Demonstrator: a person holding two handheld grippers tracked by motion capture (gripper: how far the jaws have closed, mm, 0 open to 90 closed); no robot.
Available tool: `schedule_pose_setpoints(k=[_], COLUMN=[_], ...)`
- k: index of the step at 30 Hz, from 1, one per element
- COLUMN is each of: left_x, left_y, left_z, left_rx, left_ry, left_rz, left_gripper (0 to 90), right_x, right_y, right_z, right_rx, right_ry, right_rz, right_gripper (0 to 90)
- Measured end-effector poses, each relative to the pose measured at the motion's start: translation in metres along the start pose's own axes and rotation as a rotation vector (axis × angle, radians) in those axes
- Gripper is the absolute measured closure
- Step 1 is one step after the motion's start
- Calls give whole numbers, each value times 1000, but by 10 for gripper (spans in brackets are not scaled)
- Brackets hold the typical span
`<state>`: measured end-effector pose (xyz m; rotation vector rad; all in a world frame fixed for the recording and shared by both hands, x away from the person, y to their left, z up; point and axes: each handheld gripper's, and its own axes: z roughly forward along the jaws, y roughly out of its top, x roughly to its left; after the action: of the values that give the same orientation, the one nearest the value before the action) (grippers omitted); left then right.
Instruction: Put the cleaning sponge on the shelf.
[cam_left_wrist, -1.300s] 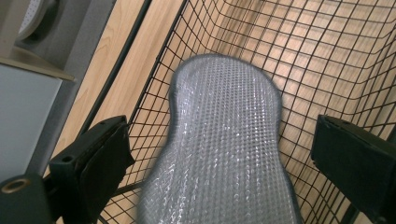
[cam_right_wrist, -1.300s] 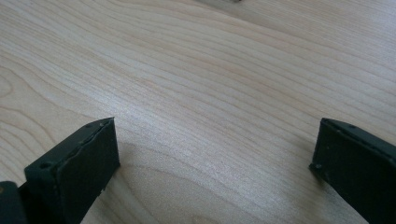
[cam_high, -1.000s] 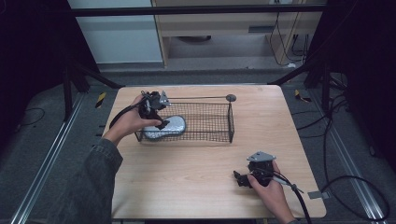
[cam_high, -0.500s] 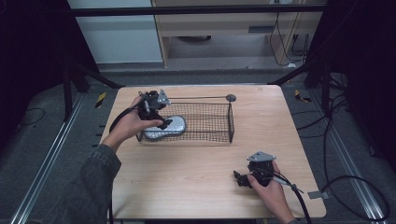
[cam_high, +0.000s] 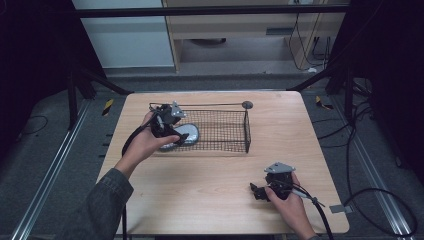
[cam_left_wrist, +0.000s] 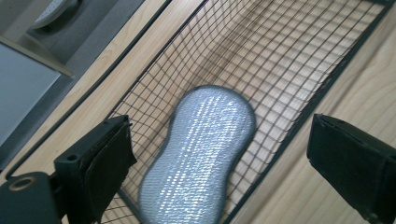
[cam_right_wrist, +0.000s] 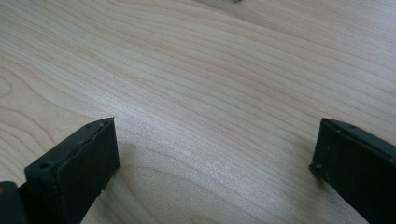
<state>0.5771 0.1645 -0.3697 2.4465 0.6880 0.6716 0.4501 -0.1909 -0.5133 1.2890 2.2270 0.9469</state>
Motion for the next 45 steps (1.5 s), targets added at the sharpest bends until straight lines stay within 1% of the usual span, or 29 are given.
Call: schedule_pose_setpoints(k=[2,3,5,7,10,12,13,15,19,21,23,26,28,30,31,35,37,40,43,45], left_x=[-5,-7,-11,-15,-21,-25,-27,-31,-38,-41,-43,-46,-48,-49,-50,-52,-52,-54,-54,-54], left_y=[0,-1,-1,-1,-1,-1,-1,-1,-2,-3,-5,-10,-14,-19,-22,-31,-36,-43,-53,-61], left_z=[0,-1,-3,-5,-7,-9,-10,-12,-17,-19,-20,-22,-24,-26,-27,-32,-35,-37,-39,-41], left_rx=[6,7,-6,-12,-6,-19,-21,-22,-40,-49,-50,-57,-56,-72,-77,-71,-72,-69,-68,-71], left_ry=[5,4,-5,-1,-7,-12,-19,-18,-22,-19,-25,-21,-6,-17,-17,-10,3,6,27,26], left_rz=[9,3,-17,-20,-25,-30,-23,-18,-40,-48,-64,-90,-79,-96,-102,-113,-129,-136,-157,-180], left_gripper=[62,62,58,56,54,53,52,49,41,40,36,36,36,37,37,37,37,37,37,38], right_x=[0,0,0,0,0,0,0,0,0,0,0,0,0,0,0,0,0,0,0,0], right_y=[0,0,0,0,0,0,0,0,0,0,0,0,0,0,0,0,0,0,0,0], right_z=[0,0,0,0,0,0,0,0,0,0,0,0,0,0,0,0,0,0,0,0], right_rx=[0,0,0,0,0,0,0,0,0,0,0,0,0,0,0,0,0,0,0,0], right_ry=[0,0,0,0,-1,-1,0,0,0,0,0,-3,-3,-3,-3,-3,-3,-3,-3,-3], right_rz=[0,-1,0,0,-1,-1,0,0,0,0,0,-2,-1,-2,-2,-3,-3,-3,-3,-3], right_gripper=[6,6,7,7,7,6,7,6,6,6,7,7,6,6,6,7,7,6,7,7])
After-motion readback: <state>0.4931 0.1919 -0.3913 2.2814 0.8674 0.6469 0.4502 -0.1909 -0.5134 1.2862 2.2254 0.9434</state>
